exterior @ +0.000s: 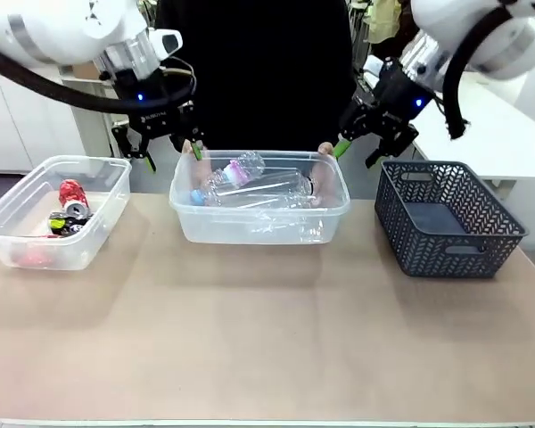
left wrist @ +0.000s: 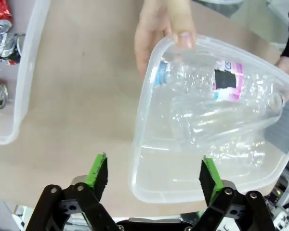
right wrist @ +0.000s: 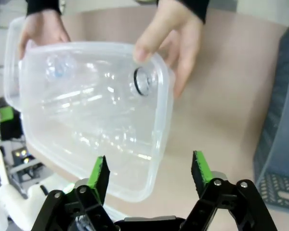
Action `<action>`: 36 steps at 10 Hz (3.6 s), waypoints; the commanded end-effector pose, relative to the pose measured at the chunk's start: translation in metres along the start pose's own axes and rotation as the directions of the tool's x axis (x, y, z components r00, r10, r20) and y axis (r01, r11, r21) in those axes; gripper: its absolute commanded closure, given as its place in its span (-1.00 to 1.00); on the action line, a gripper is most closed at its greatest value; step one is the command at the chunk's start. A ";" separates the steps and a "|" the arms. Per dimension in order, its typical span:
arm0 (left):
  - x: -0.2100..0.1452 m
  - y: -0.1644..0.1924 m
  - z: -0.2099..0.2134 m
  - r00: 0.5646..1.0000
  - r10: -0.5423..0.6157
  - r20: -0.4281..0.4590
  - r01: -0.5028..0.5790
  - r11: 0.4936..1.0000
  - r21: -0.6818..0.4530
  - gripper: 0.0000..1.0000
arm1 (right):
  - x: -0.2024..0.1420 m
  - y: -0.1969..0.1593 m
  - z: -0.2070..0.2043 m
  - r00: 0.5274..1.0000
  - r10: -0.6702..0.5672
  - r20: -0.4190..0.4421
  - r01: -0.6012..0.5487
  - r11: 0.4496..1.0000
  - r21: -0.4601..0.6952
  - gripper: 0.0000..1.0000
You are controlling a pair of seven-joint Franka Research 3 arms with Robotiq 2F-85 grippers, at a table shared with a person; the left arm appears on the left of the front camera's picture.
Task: Sort the waste into each basket.
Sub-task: Release the Organizing box you were holding.
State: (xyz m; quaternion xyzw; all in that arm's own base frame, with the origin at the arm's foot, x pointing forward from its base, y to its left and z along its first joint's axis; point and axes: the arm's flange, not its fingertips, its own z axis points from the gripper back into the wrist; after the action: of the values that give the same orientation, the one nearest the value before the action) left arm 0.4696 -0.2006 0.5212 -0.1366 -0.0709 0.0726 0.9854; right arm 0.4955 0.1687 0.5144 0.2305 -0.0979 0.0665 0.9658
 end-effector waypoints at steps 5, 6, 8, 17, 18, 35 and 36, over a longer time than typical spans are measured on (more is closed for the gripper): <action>-0.005 0.020 -0.011 0.997 -0.073 0.024 0.075 0.994 -0.078 -1.00 | -0.005 -0.010 -0.002 0.993 0.043 0.108 -0.044 0.999 0.000 -1.00; -0.005 0.020 -0.011 0.997 -0.073 0.024 0.075 0.994 -0.078 -1.00 | -0.005 -0.010 -0.002 0.993 0.043 0.108 -0.044 0.999 0.000 -1.00; -0.005 0.020 -0.011 0.997 -0.073 0.024 0.075 0.994 -0.078 -1.00 | -0.005 -0.010 -0.002 0.993 0.043 0.108 -0.044 0.999 0.000 -1.00; -0.105 0.107 0.082 0.982 -0.184 0.044 0.154 0.643 -0.750 -1.00 | -0.175 -0.047 0.117 0.968 -0.153 0.198 -0.015 0.753 0.657 -1.00; -0.118 0.125 0.084 0.988 -0.141 0.068 0.138 0.581 -0.802 -1.00 | -0.197 -0.062 0.127 0.948 -0.213 0.235 -0.008 0.724 0.690 -1.00; -0.119 0.128 0.097 0.988 -0.117 0.098 0.149 0.593 -0.791 -1.00 | -0.189 -0.087 0.162 0.915 -0.283 0.287 0.015 0.735 0.678 -1.00; -0.119 0.128 0.097 0.988 -0.117 0.098 0.149 0.593 -0.791 -1.00 | -0.189 -0.087 0.162 0.915 -0.283 0.287 0.015 0.735 0.678 -1.00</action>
State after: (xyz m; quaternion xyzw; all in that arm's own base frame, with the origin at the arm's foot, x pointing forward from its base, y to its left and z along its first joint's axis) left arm 0.3212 -0.0706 0.5616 -0.5440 -0.1251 -0.0412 0.8287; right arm 0.2998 0.0009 0.5740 0.5635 -0.2238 -0.0310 0.7946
